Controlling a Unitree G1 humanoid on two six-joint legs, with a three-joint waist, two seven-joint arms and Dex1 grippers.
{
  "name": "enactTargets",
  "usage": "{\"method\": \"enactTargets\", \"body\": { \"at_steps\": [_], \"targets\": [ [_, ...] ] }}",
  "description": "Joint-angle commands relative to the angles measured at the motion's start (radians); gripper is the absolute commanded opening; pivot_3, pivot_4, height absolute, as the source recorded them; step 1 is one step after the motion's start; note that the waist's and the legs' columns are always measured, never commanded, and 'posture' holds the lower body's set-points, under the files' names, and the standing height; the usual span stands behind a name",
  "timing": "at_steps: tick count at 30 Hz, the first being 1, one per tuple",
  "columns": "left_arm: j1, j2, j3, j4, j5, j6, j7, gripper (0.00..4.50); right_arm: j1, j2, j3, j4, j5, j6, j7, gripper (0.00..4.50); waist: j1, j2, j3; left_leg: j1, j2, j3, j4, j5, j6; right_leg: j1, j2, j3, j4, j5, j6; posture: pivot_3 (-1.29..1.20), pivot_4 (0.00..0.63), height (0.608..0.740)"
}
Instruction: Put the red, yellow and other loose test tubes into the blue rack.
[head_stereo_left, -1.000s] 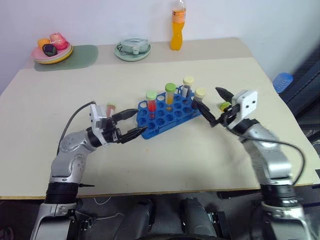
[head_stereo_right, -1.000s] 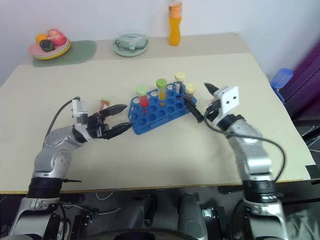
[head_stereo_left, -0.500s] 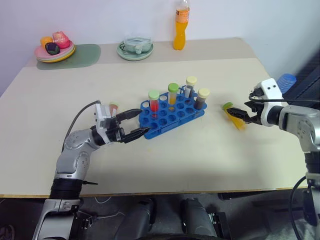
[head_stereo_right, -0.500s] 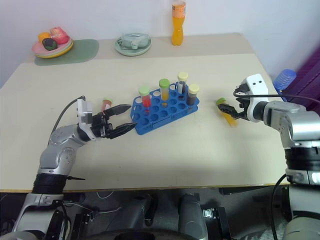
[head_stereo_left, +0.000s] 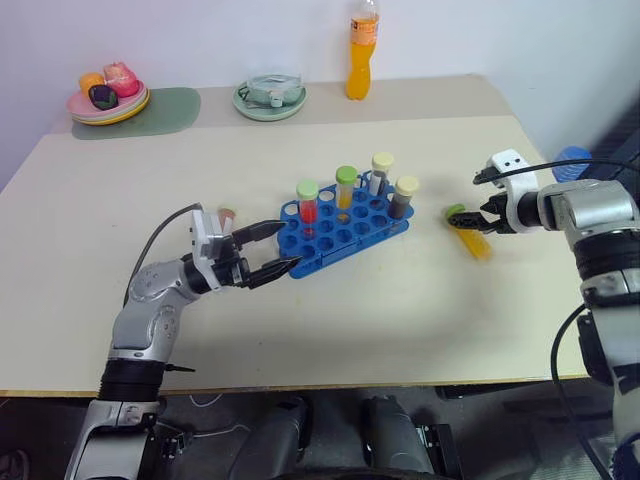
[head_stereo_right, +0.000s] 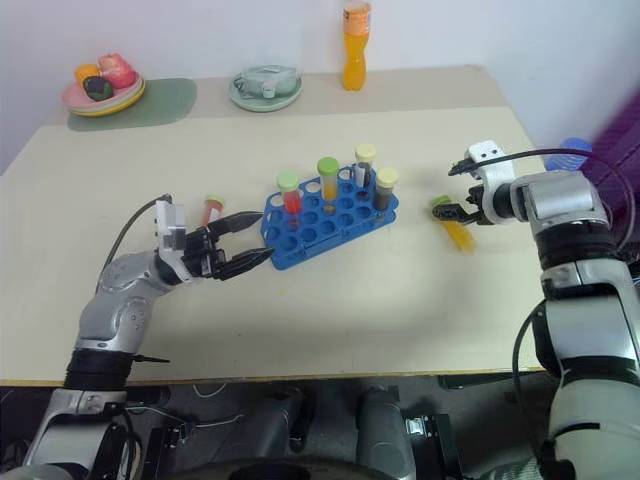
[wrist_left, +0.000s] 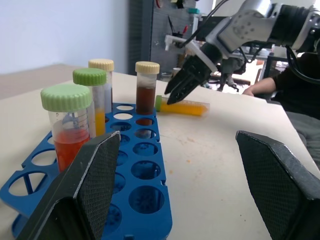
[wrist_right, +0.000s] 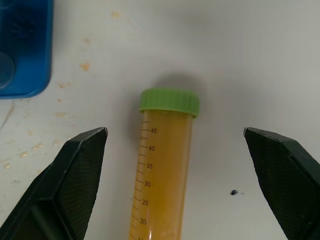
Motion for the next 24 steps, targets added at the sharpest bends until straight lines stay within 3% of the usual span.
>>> {"method": "enactTargets", "body": {
  "at_steps": [1,9,16,20,24],
  "targets": [
    [0.009,0.014,0.014,-0.055,-0.008,0.009,0.011,3.79,-0.069,0.005,0.024,0.117,-0.075,-0.073,0.042,4.48,0.0,0.0,0.0,0.0,0.0,0.0,0.0,0.0,0.0,0.0,0.0,0.0,0.0,0.0,0.0,0.0,0.15,0.74],
    [0.027,0.024,0.012,-0.125,-0.016,0.059,0.049,3.79,-0.136,0.05,0.069,0.278,-0.195,-0.154,0.137,4.48,-0.015,0.0,0.0,0.0,0.0,0.0,0.0,0.0,0.0,0.0,0.0,0.0,0.001,0.0,0.0,0.0,0.15,0.74],
    [0.035,0.027,0.011,-0.143,-0.018,0.082,0.062,3.79,-0.212,0.099,0.034,0.393,-0.228,-0.163,0.124,4.48,-0.02,0.0,0.0,0.0,0.0,0.0,0.0,0.0,-0.001,0.0,0.0,0.0,0.001,0.0,0.0,0.0,0.15,0.74],
    [0.038,0.029,0.01,-0.155,-0.019,0.093,0.067,3.79,-0.23,0.133,0.036,0.438,-0.259,-0.177,0.106,3.2,-0.023,0.0,0.0,0.0,0.0,0.0,0.0,0.0,-0.001,0.0,0.0,0.001,0.001,0.0,0.0,0.0,0.15,0.74],
    [0.048,0.028,0.008,-0.185,-0.019,0.11,0.086,3.79,-0.221,0.153,0.046,0.441,-0.288,-0.206,0.115,1.14,-0.024,0.0,0.0,0.0,0.0,0.0,0.0,0.0,-0.001,0.0,0.001,0.001,0.001,0.0,0.0,0.0,0.15,0.74]
  ]
}}
